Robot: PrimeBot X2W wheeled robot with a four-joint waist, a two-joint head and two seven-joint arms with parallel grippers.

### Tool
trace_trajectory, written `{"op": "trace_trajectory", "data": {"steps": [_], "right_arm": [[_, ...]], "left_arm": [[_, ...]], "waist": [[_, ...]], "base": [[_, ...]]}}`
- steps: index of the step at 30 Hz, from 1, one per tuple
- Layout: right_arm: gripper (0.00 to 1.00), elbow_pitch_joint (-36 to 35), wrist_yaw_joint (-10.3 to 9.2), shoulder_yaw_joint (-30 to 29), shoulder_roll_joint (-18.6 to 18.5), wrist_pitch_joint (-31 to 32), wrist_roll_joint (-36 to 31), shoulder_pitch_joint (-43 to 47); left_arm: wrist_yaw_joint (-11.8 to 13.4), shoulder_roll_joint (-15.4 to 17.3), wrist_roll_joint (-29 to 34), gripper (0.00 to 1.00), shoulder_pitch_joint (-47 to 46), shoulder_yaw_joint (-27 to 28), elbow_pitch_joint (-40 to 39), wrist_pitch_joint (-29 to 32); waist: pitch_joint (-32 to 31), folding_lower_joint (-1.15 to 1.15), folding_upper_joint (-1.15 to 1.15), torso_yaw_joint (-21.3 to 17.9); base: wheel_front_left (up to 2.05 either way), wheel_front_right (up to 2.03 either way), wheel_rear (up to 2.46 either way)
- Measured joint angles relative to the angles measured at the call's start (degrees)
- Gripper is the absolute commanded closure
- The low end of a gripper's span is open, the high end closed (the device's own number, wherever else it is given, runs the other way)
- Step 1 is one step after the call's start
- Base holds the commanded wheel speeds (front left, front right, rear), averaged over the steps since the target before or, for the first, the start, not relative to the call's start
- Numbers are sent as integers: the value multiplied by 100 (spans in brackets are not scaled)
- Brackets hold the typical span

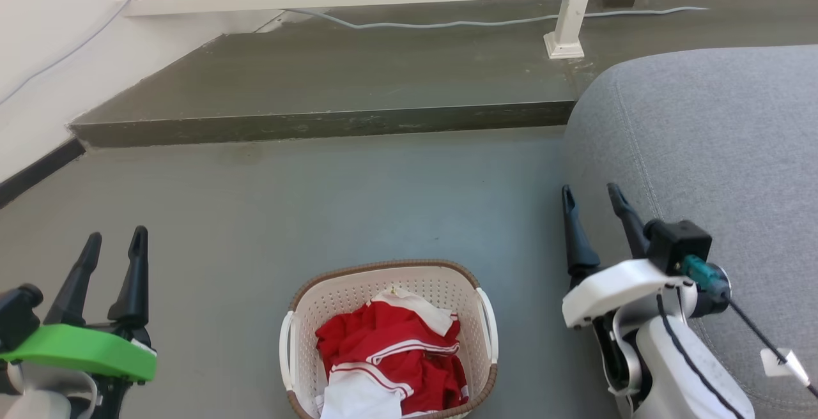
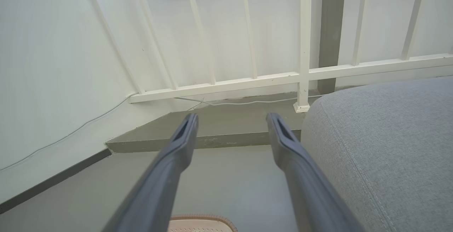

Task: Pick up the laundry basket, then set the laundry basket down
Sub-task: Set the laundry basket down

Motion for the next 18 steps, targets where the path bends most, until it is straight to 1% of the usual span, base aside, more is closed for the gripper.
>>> {"op": "trace_trajectory", "data": {"steps": [8,14,18], "right_arm": [[0,-314,0,54,16,0,-255,263],[0,-479,0,27,18,0,-380,419],[0,-567,0,-4,19,0,-442,477]], "left_arm": [[0,-200,398,0,394,319,-210,0],[0,-280,617,0,436,468,-302,0],[-1,-405,692,0,548,565,-399,0]], "waist": [[47,0,0,-30],[82,0,0,-57],[115,0,0,-71]], "base": [[0,0,0],[0,0,0],[0,0,0]]}}
